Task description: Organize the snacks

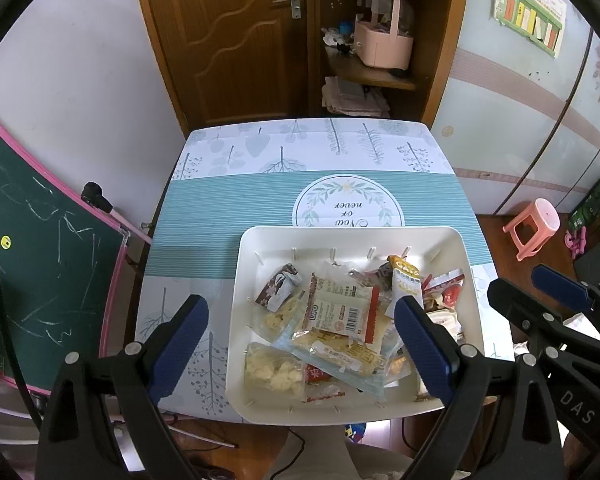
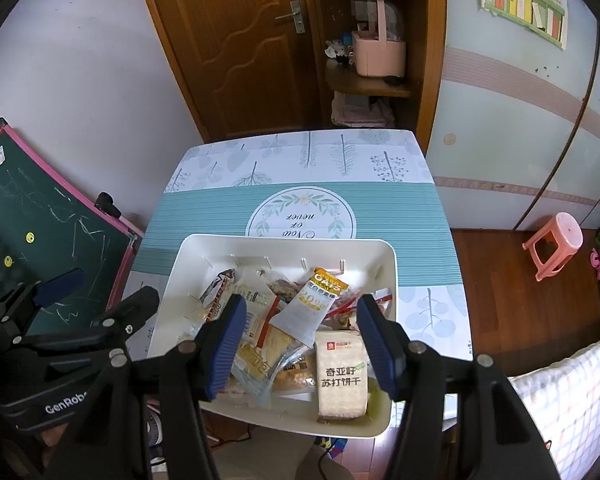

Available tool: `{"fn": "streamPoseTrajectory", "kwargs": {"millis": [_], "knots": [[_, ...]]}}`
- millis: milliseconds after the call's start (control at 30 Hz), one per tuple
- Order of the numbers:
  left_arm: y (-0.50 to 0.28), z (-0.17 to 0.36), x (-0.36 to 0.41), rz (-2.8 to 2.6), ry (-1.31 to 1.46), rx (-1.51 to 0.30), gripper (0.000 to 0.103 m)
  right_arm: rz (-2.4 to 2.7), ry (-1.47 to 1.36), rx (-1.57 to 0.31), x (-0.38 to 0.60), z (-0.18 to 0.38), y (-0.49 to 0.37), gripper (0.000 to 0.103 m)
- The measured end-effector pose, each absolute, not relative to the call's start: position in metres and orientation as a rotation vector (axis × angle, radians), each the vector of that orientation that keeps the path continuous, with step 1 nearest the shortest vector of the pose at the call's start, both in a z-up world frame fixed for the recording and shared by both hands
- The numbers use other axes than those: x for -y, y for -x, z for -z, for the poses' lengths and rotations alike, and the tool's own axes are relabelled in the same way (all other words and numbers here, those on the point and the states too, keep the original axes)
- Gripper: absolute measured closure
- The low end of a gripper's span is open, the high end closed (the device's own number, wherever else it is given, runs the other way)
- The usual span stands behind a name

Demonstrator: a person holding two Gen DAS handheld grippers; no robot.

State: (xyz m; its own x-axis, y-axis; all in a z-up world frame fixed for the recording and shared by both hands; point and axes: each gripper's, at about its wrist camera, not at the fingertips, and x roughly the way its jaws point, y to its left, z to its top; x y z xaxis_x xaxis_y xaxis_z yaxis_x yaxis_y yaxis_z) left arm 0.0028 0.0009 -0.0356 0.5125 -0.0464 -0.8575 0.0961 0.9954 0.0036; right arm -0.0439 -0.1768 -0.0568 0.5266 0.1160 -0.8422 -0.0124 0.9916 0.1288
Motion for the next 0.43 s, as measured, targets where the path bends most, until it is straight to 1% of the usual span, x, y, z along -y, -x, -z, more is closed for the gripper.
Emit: {"fn": "streamPoseTrajectory", "kwargs": {"millis": [433], "knots": [[-0.0027,0.0371,-0.0020,0.088,-0.052,-1.035,0.009,-0.081,-0.119,-1.032,0.1798,0.0607,0.0401,0.045]]}}
